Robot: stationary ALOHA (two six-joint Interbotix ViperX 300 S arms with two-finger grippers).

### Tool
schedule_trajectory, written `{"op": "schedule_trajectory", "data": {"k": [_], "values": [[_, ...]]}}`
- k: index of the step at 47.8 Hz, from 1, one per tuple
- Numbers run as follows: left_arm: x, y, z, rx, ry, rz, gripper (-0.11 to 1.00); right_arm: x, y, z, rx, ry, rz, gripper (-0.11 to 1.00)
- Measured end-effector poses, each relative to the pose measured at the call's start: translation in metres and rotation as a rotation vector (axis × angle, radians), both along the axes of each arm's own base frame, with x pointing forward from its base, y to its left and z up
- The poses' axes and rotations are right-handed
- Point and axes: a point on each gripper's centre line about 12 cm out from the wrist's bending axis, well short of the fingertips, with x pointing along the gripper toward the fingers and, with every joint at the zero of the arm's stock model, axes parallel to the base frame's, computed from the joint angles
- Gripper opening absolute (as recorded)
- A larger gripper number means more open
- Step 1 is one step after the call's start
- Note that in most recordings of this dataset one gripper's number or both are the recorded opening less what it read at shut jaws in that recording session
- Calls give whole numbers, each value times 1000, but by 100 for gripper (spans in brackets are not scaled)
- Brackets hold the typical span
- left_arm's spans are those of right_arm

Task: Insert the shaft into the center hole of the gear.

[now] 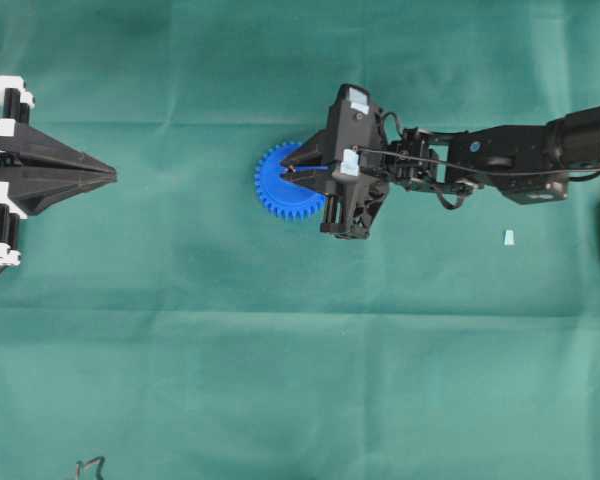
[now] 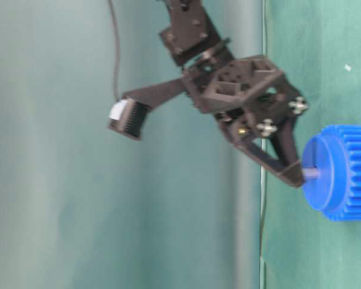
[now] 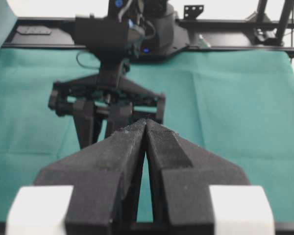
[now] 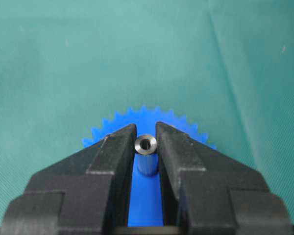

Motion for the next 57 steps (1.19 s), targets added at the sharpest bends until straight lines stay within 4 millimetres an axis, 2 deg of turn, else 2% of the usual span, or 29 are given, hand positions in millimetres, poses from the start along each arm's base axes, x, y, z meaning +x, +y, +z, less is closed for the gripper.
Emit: {"op": "schedule_trajectory", "data": {"k": [7, 21, 24, 32, 37, 44, 49, 57], "values": [[0, 0, 1, 0, -2, 0, 0, 0, 1, -11, 20, 26, -6, 16], [0, 0, 0, 0, 0, -2, 0, 0, 2, -12, 22, 37, -4, 19], [0, 0, 1, 0, -2, 0, 0, -1, 2, -13, 24, 41, -6, 32], [0, 0, 0, 0, 0, 0, 0, 0, 2, -13, 35, 41, -15, 78], [0, 0, 0, 0, 0, 0, 0, 0, 2, -12, 35, 38, -15, 96], [0, 0, 0, 0, 2, 0, 0, 1, 3, -12, 38, 53, -12, 93], [0, 0, 0, -2, 0, -2, 0, 0, 3, -4, 38, 67, -7, 94], [0, 0, 0, 0, 2, 0, 0, -4, 7, 32, 33, 49, 10, 94]]}}
